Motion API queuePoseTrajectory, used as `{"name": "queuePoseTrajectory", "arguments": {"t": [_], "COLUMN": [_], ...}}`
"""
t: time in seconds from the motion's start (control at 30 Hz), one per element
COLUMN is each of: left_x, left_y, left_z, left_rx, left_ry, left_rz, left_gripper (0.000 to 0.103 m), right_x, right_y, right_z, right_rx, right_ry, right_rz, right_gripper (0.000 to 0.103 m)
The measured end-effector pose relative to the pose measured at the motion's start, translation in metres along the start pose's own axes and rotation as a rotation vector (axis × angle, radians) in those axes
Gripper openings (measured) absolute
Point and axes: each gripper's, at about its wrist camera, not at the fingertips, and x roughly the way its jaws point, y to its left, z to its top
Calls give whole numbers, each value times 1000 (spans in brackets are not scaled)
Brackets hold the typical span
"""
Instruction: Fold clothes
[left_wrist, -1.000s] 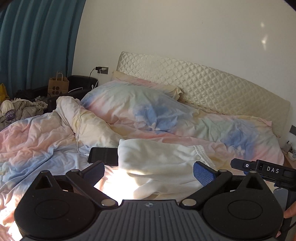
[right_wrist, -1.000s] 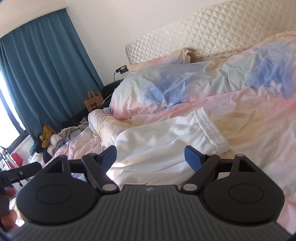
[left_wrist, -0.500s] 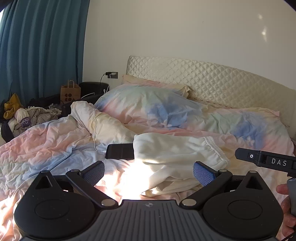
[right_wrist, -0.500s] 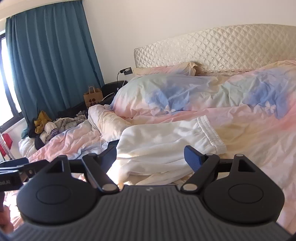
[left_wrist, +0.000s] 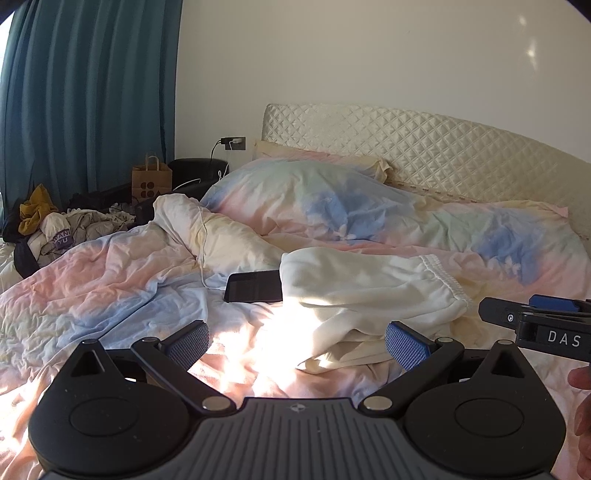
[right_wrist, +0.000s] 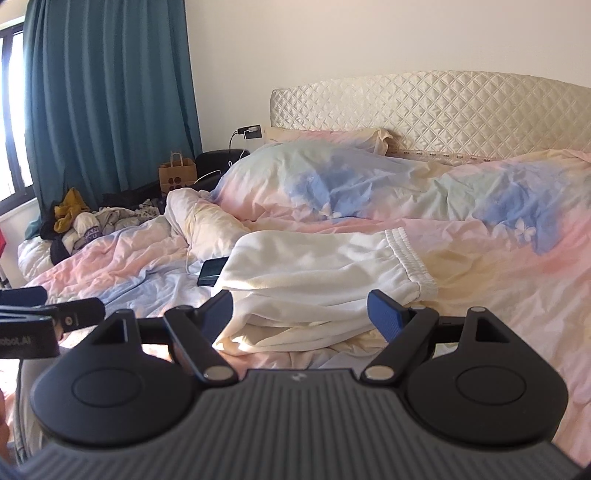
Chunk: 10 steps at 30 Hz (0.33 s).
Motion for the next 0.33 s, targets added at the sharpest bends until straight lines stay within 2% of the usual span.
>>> {"name": "queuePoseTrajectory", "arguments": {"t": [0.33], "left_x": [0], "left_y": [-1], "left_z": [-4], "left_rx": [1], "left_ry": [6], "left_rz": [29], "left_gripper": [103], "right_x": [-1], "right_y": [7], "right_z": [1], "right_rx": [-43], "right_ry": [-5], "right_rz": [5], "right_gripper": [82]}}
